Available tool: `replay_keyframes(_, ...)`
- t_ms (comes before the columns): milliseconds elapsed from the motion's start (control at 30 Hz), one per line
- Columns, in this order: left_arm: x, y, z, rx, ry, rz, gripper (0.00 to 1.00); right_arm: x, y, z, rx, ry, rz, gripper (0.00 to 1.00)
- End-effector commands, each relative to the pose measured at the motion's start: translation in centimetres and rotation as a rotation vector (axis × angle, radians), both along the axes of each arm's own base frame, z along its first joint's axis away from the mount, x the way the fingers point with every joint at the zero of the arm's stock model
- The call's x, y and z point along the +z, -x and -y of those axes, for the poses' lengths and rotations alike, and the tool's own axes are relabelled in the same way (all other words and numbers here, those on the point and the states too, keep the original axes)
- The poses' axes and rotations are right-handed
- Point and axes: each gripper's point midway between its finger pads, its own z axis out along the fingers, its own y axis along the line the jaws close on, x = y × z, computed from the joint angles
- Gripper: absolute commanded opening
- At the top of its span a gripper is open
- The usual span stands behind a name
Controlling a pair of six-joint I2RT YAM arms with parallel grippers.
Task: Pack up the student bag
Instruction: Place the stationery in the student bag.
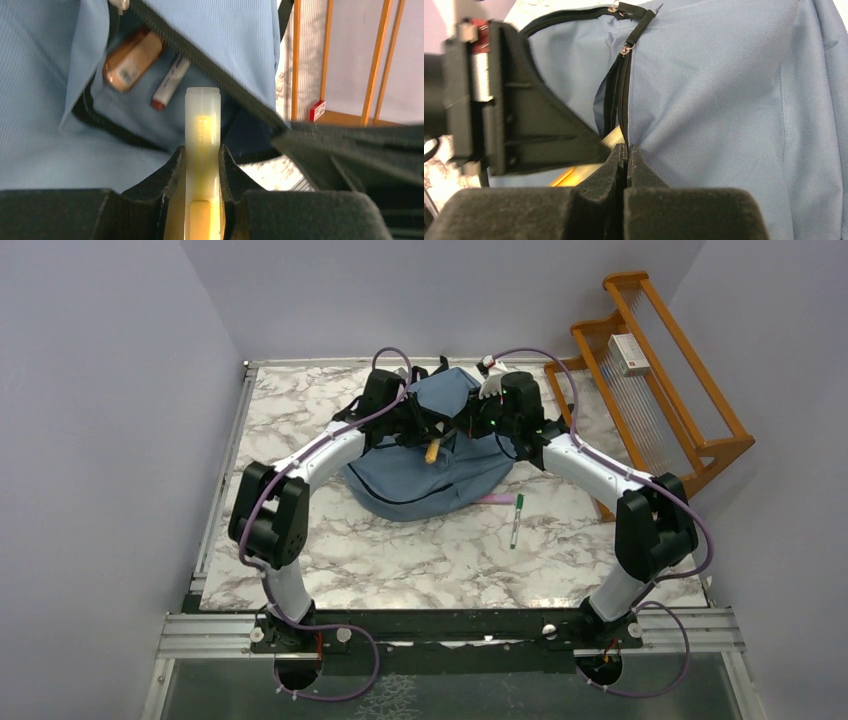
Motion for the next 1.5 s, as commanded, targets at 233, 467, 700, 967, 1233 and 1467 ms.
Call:
replay_keyframes(233, -0.3, -7.4, 3.6, 0.049, 0.201, 0.098, 0.0, 4.2, 1.2, -1.0, 0.06, -0.099, 0.08, 0.01)
replay_keyframes(467, -2.0, -9.8, 5.0, 0.035, 0.22, 0.108, 0.24, 4.0, 1.4, -0.9, 0.052, -0.1, 0.068, 0.01)
replay_keyframes(700, -3.2, -8.6, 4.2, 0.018, 0.178, 0.109, 0.5, 3.3, 1.4, -0.5, 0.031, -0.089, 0.063, 0.01)
replay_keyframes(967, -1.1, -7.3, 3.7, -0.053, 0.143, 0.183, 0.63, 3.5, 0.8, -0.1, -0.007, -0.085, 0.069, 0.0)
replay_keyframes(1233, 1.4, -5.2, 0.9, -0.094, 0.014, 0.274, 0.67, 4.3, 0.0, 1.3, -0.102, -0.067, 0.083, 0.01)
replay_keyframes(1467, 2.3, -1.7, -3.0, -0.096, -0.105, 0.338, 0.68, 4.6, -0.7, 1.5, -0.141, -0.066, 0.066, 0.01)
